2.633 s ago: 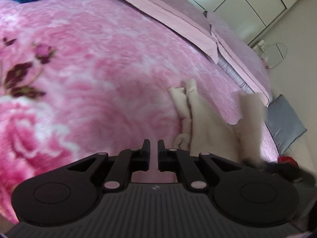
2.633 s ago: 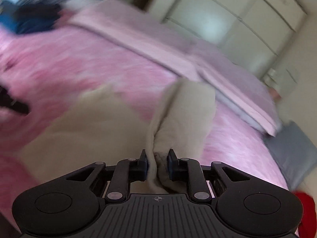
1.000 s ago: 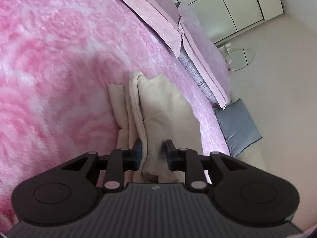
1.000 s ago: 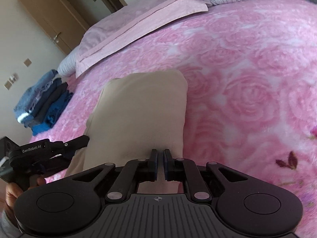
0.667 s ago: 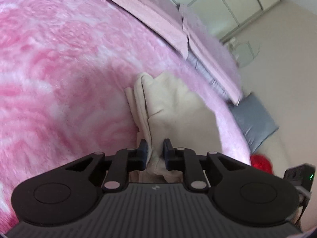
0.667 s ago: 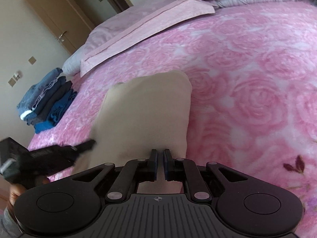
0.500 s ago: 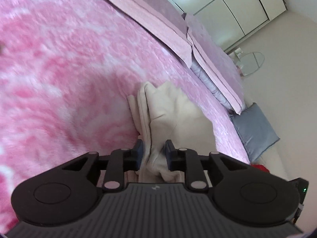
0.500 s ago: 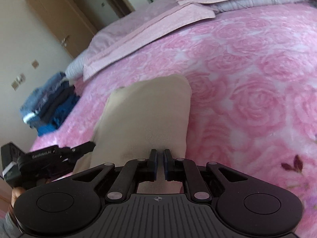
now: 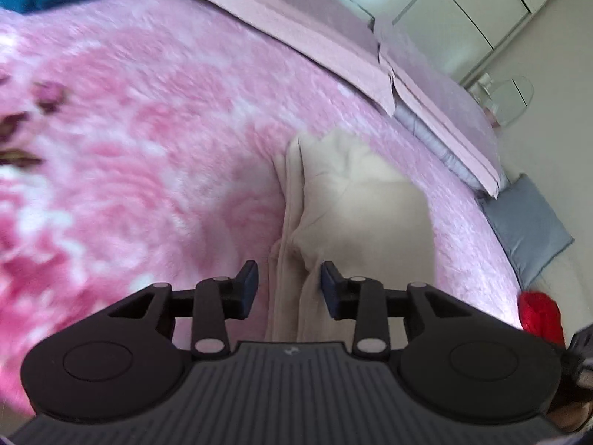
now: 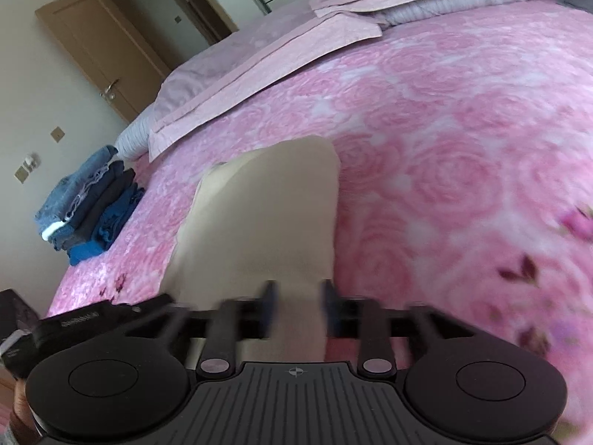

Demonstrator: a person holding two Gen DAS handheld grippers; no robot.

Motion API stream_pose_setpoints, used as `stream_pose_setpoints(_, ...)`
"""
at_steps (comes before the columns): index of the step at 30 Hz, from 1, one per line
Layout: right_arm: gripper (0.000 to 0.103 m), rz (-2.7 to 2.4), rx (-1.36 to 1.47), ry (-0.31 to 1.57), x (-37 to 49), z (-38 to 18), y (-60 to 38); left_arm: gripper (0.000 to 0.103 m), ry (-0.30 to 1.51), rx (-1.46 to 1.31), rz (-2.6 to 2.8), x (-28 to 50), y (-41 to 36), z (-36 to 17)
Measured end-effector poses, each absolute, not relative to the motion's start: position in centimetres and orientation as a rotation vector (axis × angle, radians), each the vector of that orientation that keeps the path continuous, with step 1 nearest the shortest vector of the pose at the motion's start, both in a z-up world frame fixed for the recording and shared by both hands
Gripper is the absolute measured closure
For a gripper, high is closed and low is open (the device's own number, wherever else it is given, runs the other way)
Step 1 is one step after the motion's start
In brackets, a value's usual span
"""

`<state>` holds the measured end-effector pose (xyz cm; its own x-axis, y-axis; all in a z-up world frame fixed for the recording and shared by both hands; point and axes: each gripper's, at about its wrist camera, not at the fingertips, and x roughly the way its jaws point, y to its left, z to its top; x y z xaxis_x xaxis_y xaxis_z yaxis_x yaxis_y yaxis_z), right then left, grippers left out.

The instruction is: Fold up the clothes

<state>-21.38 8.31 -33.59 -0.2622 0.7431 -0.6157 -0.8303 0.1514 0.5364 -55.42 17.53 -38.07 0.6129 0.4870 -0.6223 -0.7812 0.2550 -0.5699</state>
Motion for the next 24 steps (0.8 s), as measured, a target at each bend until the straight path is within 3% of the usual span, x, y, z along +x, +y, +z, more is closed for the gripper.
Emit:
stream_pose_setpoints(7, 0.043, 1.447, 0.004, 1.216, -20.5, -35.8, 3.7, 0.059, 0.162, -1.262, 0.808, -57.4, 12.0, -39.2)
stream_pose_setpoints(15, 0.043, 1.436, 0.085, 1.272, -19.5, -36.0, 3.5, 0.057, 0.015, -1.442, 0.896, -55.5, 12.6, -44.0)
stream_pose_setpoints(16, 0.043, 1.433, 0.094, 1.278, -19.3, -36.1, 3.6, 0.062, -0.006, -1.444, 0.895, -55.3, 12.9, -44.3)
stream_pose_setpoints(18, 0.043, 1.422, 0.107, 1.3, -19.0, -36.7, 4.2, 0.09, -0.005, -1.443, 0.894, -54.9, 13.8, -44.7)
stream_pose_setpoints(24, 0.043, 1.454, 0.104, 1.329, -19.5, -36.8, 5.6, 0.094, 0.066, -1.291, 0.863, -56.8, 18.0, -41.4)
